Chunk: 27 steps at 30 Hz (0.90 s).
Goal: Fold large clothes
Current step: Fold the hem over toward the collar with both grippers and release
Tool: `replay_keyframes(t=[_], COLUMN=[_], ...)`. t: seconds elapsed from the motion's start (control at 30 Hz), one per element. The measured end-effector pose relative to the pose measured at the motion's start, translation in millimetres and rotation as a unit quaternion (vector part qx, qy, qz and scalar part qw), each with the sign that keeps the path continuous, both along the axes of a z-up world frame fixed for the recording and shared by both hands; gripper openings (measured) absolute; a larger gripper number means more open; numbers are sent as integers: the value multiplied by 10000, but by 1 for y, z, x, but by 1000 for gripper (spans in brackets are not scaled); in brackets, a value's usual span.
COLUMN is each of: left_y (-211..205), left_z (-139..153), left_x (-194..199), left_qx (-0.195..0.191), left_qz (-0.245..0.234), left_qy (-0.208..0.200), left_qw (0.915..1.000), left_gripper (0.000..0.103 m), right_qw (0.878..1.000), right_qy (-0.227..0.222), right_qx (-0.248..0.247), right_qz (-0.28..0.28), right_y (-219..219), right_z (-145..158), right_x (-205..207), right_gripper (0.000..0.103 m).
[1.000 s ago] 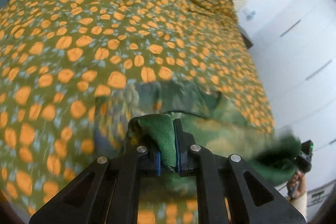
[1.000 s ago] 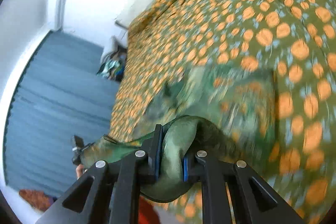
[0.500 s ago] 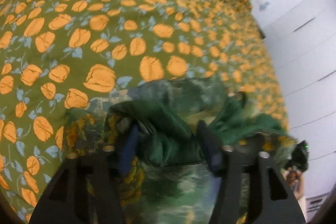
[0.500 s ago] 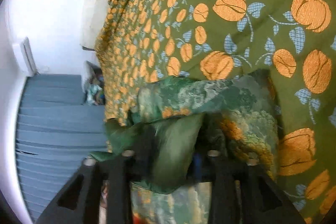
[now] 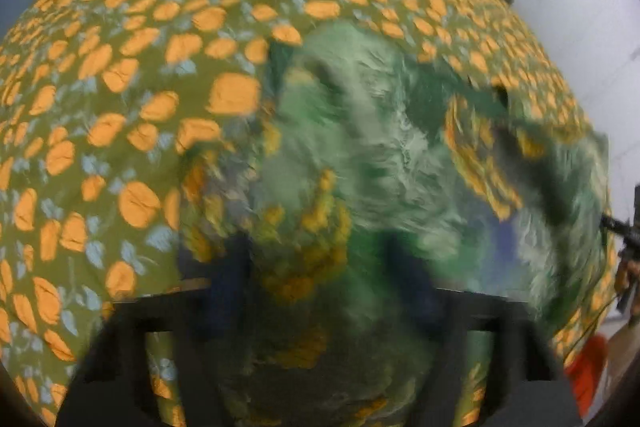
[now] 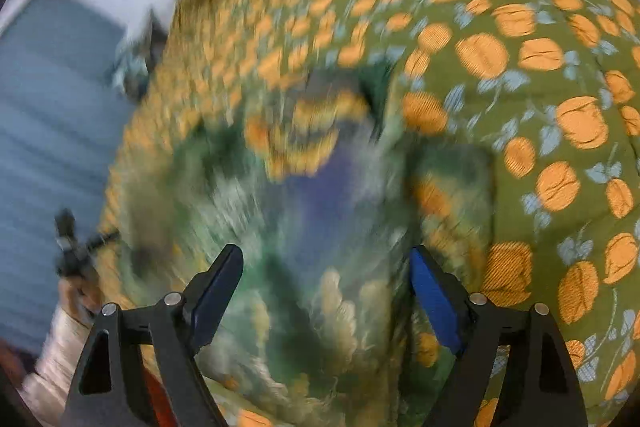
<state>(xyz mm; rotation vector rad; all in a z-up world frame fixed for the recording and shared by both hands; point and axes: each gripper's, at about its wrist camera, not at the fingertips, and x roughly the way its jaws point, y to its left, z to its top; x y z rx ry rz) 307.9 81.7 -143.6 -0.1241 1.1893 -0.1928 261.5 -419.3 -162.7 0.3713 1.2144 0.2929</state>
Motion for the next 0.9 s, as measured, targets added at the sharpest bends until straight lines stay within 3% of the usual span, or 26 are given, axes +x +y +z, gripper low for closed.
replay_keyframes(t=[0.03,0.07,0.1,0.17,0.27,0.33,0.43,0.57,0.67,0.7,0.73,0.77,0.8,0.83,0.9], left_y=[-2,-2,-1,2,9,9,4,0,0,2,3,3,4,2,-9], left_z=[0,2,8,24,38,25,-15,-30,-19,-13,-4,3,15,30,51], left_x=[-2,-5,-7,-15,-23,-20,-13,-15,-16,-18,-20,-22,-32,-41,-53], left_qx=[110,205,230,335,272,358,665,746,825,881,956,1009,1048,1056,981], left_qz=[45,92,132,296,431,497,492,591,598,615,679,739,783,747,550], left_qy=[-42,-131,-225,-508,-894,-850,-652,-754,-773,-768,-787,-842,-1019,-1228,-1475], left_qw=[9999,9997,9994,9977,9947,9945,9944,9926,9918,9912,9900,9886,9862,9840,9827], left_gripper=[21,16,12,10,10,10,11,13,25,39,61,69,73,73,74], right_qw=[9999,9997,9993,9977,9911,9878,9871,9910,9906,9908,9906,9907,9908,9896,9848], right_qy=[-54,-114,-201,-409,-867,-1029,-821,-517,-632,-681,-749,-811,-874,-984,-1277], right_qx=[-140,-201,-288,-506,-996,-1155,-1364,-1141,-1045,-981,-933,-856,-753,-706,-813], right_qz=[-12,-50,-123,-176,-171,-185,-181,-470,-622,-639,-658,-675,-713,-780,-852], right_y=[3,4,3,3,5,8,13,9,7,5,3,0,-3,-7,-10], right_z=[-1,1,7,22,48,54,24,-21,-21,-18,-13,-7,-1,8,26], right_x=[-1,-3,-5,-10,-16,-23,-15,-13,-16,-18,-22,-26,-30,-36,-50], right_gripper=[57,38,27,20,15,15,15,15,17,22,23,36,56,63,66])
